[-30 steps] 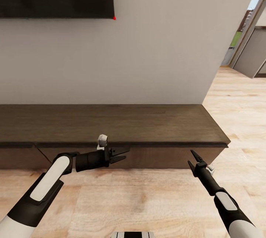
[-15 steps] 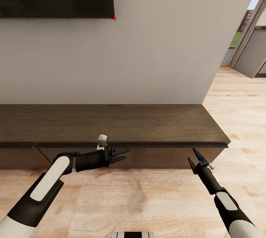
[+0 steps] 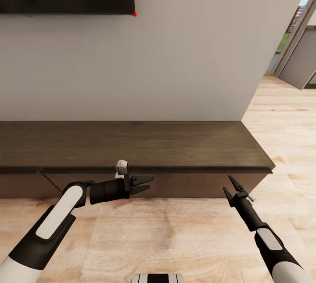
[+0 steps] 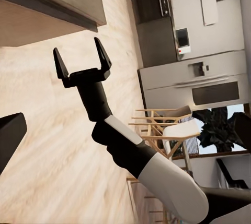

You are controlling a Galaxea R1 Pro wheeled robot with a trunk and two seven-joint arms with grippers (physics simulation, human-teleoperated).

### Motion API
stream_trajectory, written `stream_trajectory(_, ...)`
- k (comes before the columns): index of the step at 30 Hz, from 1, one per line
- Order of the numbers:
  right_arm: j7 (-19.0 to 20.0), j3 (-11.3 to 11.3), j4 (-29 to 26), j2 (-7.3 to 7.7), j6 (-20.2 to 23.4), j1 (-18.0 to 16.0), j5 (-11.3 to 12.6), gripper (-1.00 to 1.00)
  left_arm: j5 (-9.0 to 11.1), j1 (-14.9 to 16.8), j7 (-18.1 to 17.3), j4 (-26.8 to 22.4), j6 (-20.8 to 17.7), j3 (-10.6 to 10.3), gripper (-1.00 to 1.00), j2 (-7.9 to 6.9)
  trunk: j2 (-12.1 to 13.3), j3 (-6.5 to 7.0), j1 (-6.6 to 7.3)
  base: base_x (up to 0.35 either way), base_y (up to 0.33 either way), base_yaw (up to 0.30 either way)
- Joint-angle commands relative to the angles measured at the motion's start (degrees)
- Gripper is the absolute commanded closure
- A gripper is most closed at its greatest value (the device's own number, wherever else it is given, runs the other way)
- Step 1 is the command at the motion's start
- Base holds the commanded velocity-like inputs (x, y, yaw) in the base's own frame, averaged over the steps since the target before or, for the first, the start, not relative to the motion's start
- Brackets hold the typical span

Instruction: Place each of the two pumpkins and all three candles from the living room inside a cabinet in the living room (use any cabinet), then make sure every cabinet is closed, and position the cauldron so it is next to a table in the living room.

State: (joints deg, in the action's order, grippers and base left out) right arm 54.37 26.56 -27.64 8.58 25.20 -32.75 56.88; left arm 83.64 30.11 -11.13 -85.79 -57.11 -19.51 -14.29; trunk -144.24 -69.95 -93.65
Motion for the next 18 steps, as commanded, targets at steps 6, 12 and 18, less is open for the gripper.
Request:
stream_trajectory(6, 0.1, 0.1, 0.0, 0.03, 0.5, 0.0, 0.3, -1.0, -0.5, 0.0, -0.6, 0.0, 0.0, -0.1, -1.0, -0.02, -0.1, -0.71, -0.07, 0.0, 0.0, 0.0)
stream_trajectory(12, 0.1, 0.1, 0.0, 0.05, 0.5, 0.0, 0.3, -1.0, -0.5, 0.0, -0.6, 0.0, 0.0, -0.1, -1.0, -0.02, -0.1, -0.71, -0.07, 0.0, 0.0, 0.0)
stream_trajectory(18, 0.0, 0.1, 0.0, 0.11, 0.6, 0.0, 0.3, -1.0, -0.5, 0.0, -0.6, 0.0, 0.0, -0.1, -1.0, 0.04, -0.1, -0.71, -0.07, 0.0, 0.0, 0.0)
